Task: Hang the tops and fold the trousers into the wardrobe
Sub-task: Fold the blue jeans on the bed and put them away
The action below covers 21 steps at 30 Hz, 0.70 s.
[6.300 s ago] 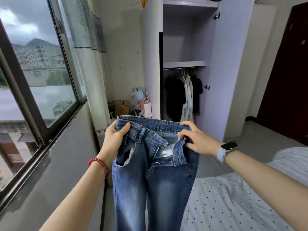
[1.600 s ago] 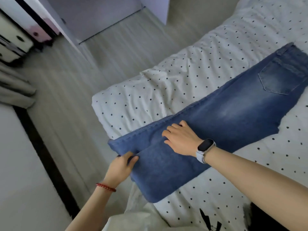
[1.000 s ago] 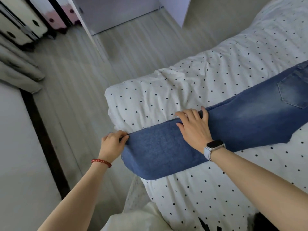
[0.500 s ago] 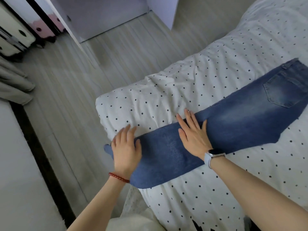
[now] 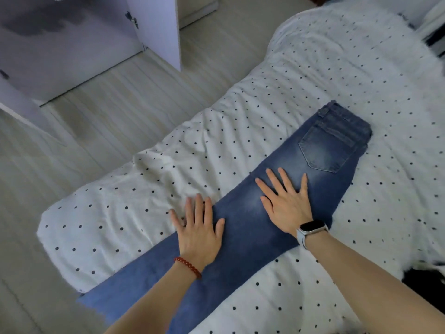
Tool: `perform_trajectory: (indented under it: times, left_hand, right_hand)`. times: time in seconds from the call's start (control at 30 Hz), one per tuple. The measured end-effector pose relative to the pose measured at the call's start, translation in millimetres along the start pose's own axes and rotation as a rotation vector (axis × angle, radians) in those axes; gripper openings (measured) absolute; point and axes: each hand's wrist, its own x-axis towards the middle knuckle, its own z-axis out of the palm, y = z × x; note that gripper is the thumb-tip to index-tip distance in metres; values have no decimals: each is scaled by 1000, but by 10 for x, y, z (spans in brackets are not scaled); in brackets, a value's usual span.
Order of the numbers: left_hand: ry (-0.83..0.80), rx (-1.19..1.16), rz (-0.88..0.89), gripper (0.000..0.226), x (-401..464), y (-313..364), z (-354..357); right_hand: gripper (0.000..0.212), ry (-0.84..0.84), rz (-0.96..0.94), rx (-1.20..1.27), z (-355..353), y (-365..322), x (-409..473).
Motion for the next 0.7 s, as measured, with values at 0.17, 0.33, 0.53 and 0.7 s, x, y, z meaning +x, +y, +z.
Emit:
perform_trajectory:
  times: [0.17,0.33,0.53,0.7]
  left_hand:
    - [62,-3,253,59,496,818,-89]
    - [215,-8,487,55,1014,1557,-165]
    - [264,86,601,58,1433,2051,-126]
    - [150,182,597,60,1471,2034,-24]
  right_hand:
    - [47,128,14,38,-7,681,130]
    - [51,379,372,393,67,1238,308]
    - [63,305,1055,1673,-80,1949,586]
    - [26,139,978,1982,-366,2184,693]
